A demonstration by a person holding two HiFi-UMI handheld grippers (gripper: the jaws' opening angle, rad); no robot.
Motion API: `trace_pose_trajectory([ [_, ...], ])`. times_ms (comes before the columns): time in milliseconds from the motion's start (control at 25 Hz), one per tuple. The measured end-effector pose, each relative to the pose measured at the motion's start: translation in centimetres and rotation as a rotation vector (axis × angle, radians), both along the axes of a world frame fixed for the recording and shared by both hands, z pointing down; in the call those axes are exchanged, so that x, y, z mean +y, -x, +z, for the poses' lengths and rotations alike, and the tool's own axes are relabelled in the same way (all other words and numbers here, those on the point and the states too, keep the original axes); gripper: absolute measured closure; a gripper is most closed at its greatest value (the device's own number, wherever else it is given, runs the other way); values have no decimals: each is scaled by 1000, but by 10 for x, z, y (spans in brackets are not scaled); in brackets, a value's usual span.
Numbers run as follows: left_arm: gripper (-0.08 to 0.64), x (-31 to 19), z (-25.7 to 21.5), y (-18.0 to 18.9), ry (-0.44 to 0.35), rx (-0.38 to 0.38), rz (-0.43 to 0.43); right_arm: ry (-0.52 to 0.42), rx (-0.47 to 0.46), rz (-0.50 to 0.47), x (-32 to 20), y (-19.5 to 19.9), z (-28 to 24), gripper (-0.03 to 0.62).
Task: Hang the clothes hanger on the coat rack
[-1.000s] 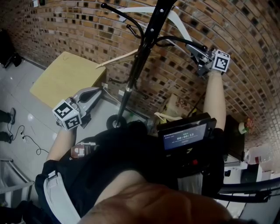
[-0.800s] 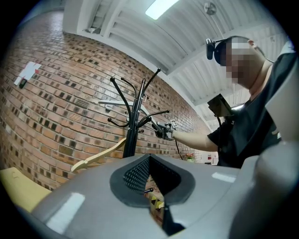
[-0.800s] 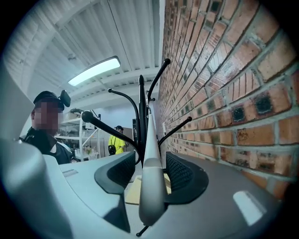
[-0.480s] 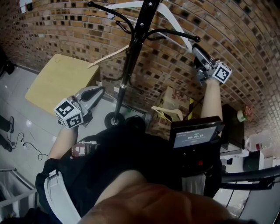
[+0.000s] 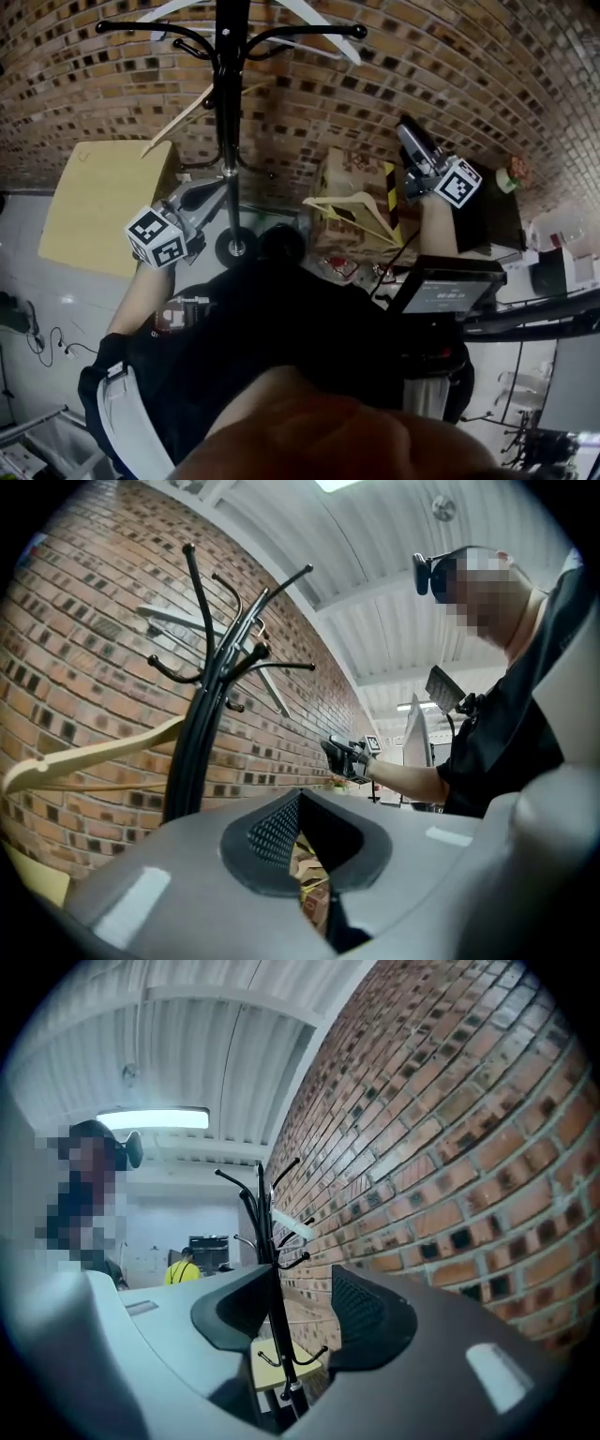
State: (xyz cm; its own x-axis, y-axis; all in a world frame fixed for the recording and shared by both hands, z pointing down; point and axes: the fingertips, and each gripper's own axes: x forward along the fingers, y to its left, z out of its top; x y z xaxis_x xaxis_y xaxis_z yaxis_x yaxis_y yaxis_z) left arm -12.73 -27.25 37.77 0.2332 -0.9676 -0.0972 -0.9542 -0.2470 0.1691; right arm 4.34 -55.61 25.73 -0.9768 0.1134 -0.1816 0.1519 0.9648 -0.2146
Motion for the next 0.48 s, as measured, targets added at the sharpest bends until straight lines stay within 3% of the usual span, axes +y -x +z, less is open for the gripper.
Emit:
trace_pose_trajectory([
  [160,566,-34,11,-24,10,-3,99,53,47,88,19,-40,49,399],
  [480,566,-92,40,-56,44,17,184,55,196,175,57,-69,148,448],
])
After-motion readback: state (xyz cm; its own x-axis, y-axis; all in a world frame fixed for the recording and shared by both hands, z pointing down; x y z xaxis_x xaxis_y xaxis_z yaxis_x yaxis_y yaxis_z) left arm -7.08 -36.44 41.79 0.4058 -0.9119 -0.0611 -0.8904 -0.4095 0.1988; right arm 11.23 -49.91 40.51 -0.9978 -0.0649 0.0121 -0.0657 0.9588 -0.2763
